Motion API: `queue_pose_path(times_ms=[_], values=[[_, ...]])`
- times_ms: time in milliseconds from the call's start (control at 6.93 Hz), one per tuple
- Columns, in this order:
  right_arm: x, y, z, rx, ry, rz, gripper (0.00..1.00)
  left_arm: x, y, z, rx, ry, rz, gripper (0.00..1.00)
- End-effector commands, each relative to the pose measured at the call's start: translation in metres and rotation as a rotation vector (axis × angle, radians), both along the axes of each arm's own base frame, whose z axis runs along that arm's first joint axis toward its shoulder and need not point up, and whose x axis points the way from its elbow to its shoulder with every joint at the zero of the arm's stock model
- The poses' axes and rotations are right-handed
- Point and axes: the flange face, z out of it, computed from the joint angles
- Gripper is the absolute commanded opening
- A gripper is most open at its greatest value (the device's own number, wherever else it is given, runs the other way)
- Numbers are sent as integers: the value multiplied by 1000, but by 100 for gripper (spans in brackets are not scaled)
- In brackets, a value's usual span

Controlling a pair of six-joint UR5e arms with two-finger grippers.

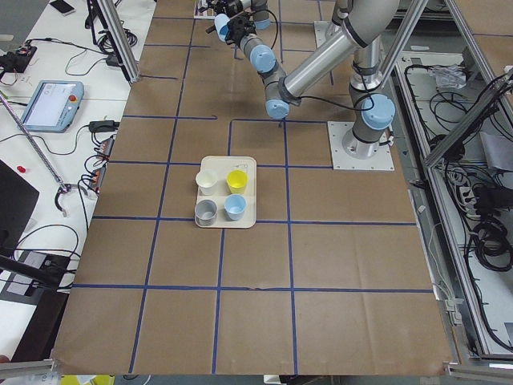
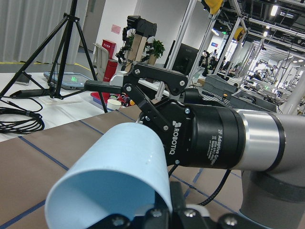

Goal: Transfer IKEA cup to right arm and place on rack

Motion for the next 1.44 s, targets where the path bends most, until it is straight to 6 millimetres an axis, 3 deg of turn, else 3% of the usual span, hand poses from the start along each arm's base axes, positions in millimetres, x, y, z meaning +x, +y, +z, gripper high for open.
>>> queue_pose_path(times_ms=[0, 433, 866, 1299], values=[[-4, 8, 13, -14, -9, -25, 100, 0, 0, 1, 7, 4, 2, 0], [-5, 22, -2, 24, -1, -25, 100, 0, 0, 0, 9, 5, 3, 0], [-3, 29, 9, 6, 1, -51, 100, 0, 0, 1, 23, 11, 6, 0], [18, 39, 8, 8, 7, -58, 100, 0, 0, 1, 26, 12, 6, 0]])
